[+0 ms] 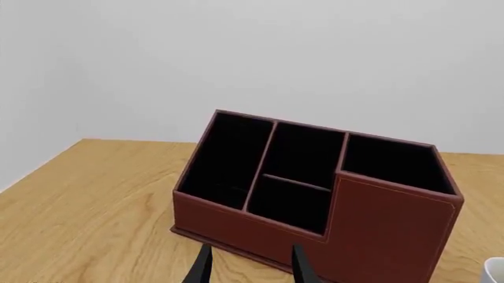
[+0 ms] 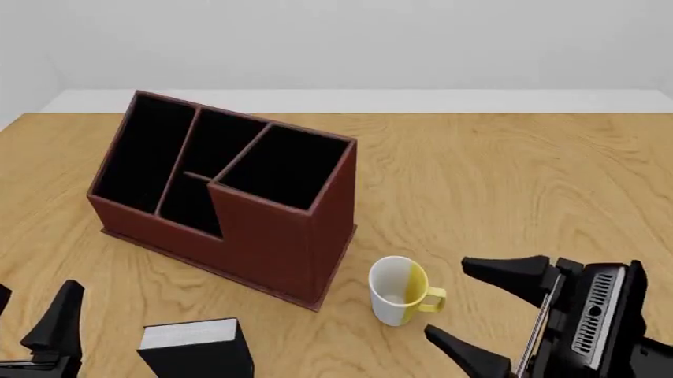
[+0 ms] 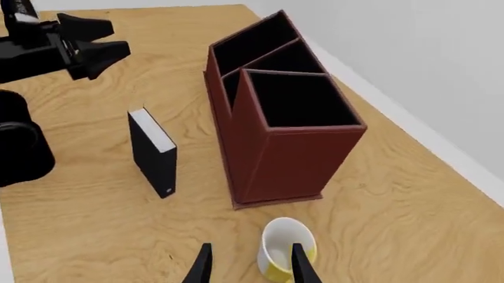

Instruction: Pick up the book and place it in the right compartment of the caddy.

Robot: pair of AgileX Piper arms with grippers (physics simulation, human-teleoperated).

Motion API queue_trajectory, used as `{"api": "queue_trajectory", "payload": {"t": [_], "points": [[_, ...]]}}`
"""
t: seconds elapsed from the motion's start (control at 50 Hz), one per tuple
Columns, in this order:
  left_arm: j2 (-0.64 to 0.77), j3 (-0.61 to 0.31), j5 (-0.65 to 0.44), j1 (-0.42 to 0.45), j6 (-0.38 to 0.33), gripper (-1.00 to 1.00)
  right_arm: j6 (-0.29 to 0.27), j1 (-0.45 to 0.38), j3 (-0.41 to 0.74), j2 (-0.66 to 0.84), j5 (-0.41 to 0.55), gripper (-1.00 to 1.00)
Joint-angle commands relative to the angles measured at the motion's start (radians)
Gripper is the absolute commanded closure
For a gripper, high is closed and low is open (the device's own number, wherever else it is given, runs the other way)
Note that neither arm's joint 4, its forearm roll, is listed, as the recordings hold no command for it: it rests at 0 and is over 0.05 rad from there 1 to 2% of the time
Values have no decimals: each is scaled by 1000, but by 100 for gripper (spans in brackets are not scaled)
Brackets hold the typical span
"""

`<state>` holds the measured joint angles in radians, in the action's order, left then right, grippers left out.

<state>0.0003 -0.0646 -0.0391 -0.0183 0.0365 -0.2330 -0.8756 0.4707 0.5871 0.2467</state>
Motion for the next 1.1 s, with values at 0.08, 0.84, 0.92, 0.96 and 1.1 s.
{"api": "queue_trajectory", "payload": {"t": [0.08,0.84,0.92,0.96,1.1], "points": [[0,3,4,-3,5,-100,-15,-99,100,172,13,-100],[0,-20,-3,-9,15,-100,-25,-246,336,557,36,-100],[0,-20,-4,-12,15,-100,-23,-257,357,598,31,-100],[0,-19,-4,-13,16,-100,-29,-255,370,614,29,-100],[0,-25,-8,-16,17,-100,-13,-266,406,671,13,-100]]}}
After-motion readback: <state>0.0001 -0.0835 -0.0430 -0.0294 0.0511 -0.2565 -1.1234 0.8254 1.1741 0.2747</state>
